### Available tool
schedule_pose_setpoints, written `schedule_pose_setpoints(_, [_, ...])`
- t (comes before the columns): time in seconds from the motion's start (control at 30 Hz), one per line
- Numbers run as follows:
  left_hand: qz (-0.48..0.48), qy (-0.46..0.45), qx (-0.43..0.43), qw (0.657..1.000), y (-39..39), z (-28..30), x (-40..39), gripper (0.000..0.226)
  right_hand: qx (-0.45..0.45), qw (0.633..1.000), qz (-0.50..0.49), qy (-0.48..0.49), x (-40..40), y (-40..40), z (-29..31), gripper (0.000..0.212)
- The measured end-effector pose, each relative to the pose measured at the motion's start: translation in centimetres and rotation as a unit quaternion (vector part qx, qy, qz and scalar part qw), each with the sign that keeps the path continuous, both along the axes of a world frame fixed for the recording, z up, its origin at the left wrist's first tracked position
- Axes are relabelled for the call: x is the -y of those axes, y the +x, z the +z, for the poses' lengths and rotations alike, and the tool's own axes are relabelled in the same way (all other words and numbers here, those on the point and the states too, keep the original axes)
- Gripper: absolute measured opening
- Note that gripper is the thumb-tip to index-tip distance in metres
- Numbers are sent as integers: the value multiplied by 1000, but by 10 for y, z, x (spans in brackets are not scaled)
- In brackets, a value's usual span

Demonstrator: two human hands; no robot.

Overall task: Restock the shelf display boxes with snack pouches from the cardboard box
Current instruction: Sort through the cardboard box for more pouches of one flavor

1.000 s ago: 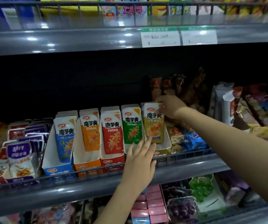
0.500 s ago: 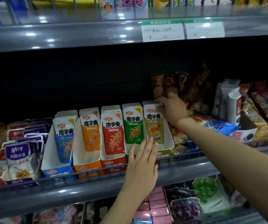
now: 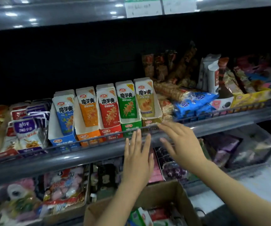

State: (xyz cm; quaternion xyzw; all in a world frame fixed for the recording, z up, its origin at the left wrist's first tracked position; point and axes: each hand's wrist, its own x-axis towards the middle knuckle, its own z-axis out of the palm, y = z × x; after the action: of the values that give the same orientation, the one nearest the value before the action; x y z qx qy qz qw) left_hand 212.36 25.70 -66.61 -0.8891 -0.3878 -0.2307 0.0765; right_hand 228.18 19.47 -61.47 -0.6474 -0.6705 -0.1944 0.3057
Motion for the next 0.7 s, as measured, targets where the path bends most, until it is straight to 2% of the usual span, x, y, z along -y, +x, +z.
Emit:
schedule_pose_setpoints(0.13, [-6, -75, 19, 997, -14, -43, 42, 58, -1, 992, -58, -112, 68, -23, -75, 47])
schedule_pose_setpoints(0.27, [17, -181, 9, 983, -25, -84, 84, 53, -20, 967, -112, -227, 121, -41, -141, 54])
schedule_pose_setpoints(0.4, [52, -360, -31, 931, -34, -124, 108, 55, -62, 933, -158, -317, 150, -47, -185, 56])
schedule_pose_setpoints(0.47, [51, -386, -66, 919, -36, -146, 117, 55, -81, 928, -160, -327, 156, -45, -201, 53])
schedule_pose_setpoints(0.57, [42, -402, -117, 907, -40, -175, 122, 55, -117, 933, -139, -311, 163, -42, -213, 72])
schedule_pose_setpoints(0.7, [47, -443, -118, 887, -39, -204, 117, 58, -172, 929, -122, -303, 166, -40, -221, 67])
